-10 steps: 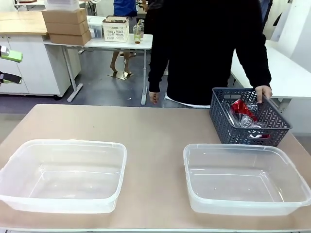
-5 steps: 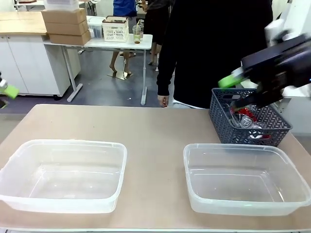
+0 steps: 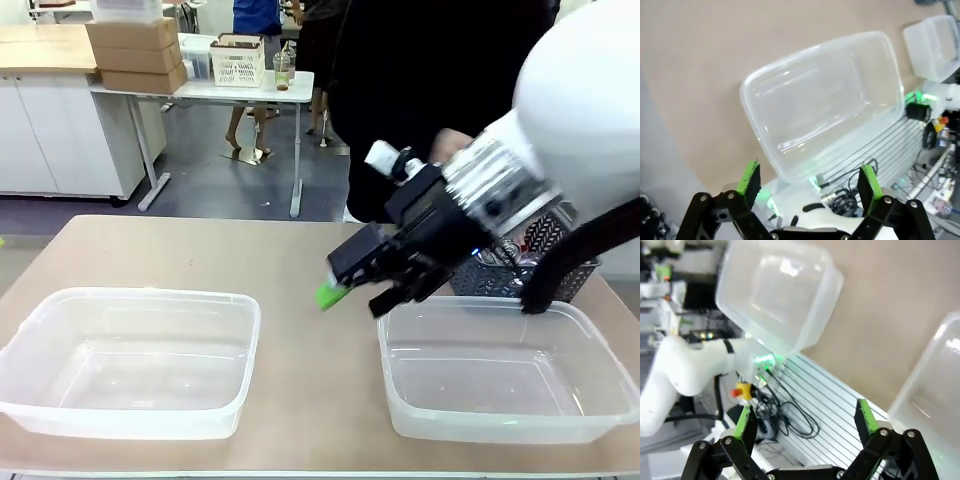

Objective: Sort the waste into each basket.
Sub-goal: Pick up the Organizing box on the left side of the table and lift it.

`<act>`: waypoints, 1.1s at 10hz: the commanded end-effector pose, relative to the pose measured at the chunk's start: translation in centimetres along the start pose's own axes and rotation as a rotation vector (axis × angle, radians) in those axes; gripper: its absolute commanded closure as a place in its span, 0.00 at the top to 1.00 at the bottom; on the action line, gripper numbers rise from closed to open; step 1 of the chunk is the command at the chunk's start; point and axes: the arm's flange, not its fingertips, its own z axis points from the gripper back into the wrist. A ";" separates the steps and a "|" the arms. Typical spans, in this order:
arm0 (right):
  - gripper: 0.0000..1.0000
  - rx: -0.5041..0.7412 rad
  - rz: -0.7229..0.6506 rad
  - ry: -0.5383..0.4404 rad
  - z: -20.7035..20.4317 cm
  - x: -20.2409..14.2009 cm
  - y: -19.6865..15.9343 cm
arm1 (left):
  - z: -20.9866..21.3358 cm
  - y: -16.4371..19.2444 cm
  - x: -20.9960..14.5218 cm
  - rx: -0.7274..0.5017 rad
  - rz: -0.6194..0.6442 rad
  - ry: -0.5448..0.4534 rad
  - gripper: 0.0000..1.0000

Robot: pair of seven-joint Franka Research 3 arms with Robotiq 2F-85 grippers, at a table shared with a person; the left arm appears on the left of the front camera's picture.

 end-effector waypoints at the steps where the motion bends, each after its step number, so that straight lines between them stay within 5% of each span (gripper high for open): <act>1: 1.00 -0.024 0.019 0.028 -2.1 -0.8 0.8 | -0.1 -0.4 -0.1 0.010 -0.015 0.017 1.00; 2: 1.00 -0.148 -0.068 -0.043 -6.5 0.9 5.2 | -2.6 0.2 0.9 0.120 0.044 0.057 1.00; 4: 1.00 -0.311 -0.373 -0.205 -11.7 4.6 7.4 | -5.3 2.3 -2.0 0.163 0.123 0.148 1.00; 6: 1.00 -0.482 -0.339 -0.207 -16.3 5.4 8.6 | -6.3 3.9 -5.4 0.134 0.204 0.180 1.00; 7: 1.00 -0.535 -0.264 -0.084 -17.8 4.8 7.5 | -7.4 3.8 -5.1 0.111 0.211 0.131 1.00; 8: 1.00 -0.320 -0.267 -0.241 -14.2 2.5 7.4 | -4.5 4.2 -2.5 0.160 0.162 0.173 1.00; 10: 1.00 -0.428 -0.270 -0.201 -16.3 3.2 6.3 | -4.4 5.1 -3.1 0.139 0.189 0.166 1.00; 11: 1.00 -0.431 -0.303 -0.228 -17.9 3.7 7.4 | -7.1 4.6 -3.0 0.111 0.147 0.257 1.00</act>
